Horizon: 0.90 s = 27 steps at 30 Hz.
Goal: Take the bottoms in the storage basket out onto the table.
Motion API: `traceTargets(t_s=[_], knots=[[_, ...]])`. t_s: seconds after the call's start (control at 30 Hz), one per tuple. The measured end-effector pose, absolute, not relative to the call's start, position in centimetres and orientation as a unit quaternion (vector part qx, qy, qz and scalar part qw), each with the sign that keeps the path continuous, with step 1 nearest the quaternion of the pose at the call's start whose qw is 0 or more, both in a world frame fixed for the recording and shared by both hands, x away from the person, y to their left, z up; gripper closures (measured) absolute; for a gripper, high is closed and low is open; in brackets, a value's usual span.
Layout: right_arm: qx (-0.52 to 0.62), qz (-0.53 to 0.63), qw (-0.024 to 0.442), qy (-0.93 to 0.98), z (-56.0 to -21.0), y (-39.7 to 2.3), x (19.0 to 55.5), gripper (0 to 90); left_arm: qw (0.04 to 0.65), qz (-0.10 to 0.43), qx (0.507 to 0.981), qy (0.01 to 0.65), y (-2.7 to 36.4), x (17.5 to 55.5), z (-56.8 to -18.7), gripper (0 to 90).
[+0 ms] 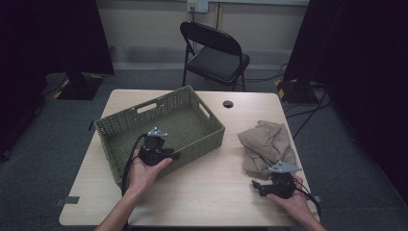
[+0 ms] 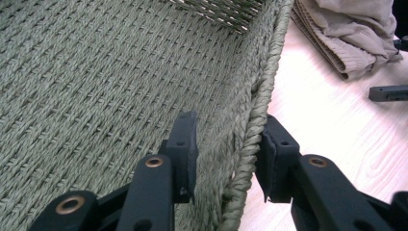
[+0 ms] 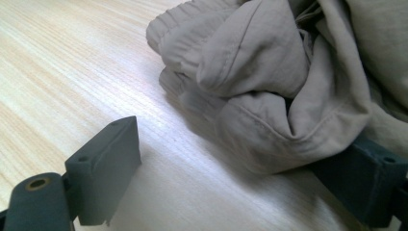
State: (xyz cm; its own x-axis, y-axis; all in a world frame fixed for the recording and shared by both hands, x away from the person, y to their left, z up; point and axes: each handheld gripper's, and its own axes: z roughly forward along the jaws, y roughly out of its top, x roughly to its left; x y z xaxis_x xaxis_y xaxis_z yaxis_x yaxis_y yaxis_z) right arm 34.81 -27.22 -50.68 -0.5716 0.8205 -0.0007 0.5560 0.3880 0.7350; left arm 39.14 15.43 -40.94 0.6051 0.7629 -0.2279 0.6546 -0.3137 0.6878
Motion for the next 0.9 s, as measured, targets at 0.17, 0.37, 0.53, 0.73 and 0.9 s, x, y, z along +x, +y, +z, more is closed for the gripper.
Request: traceTargets(t_s=[0.17, 0.37, 0.53, 0.73, 0.9], knots=[[0.423, 0.355, 0.186, 0.812, -50.7, -27.2, 34.8, 11.7, 0.427, 0.056, 0.8, 0.418, 16.3, 38.0, -40.1, 49.6], [0.418, 0.356, 0.186, 0.815, -50.7, -27.2, 34.5, 12.1, 0.433, 0.067, 0.822, 0.364, 17.8, 36.5, -38.2, 50.4], [0.417, 0.357, 0.184, 0.815, -50.7, -27.1, 34.4, 12.3, 0.452, 0.065, 0.82, 0.344, 20.8, 36.5, -36.6, 54.4], [0.415, 0.358, 0.182, 0.817, -50.7, -27.1, 34.4, 12.1, 0.418, 0.036, 0.85, 0.317, 21.3, 37.3, -38.2, 52.0], [0.414, 0.358, 0.182, 0.817, -50.7, -27.0, 34.5, 12.0, 0.357, 0.031, 0.883, 0.305, 19.7, 37.9, -39.2, 53.9]])
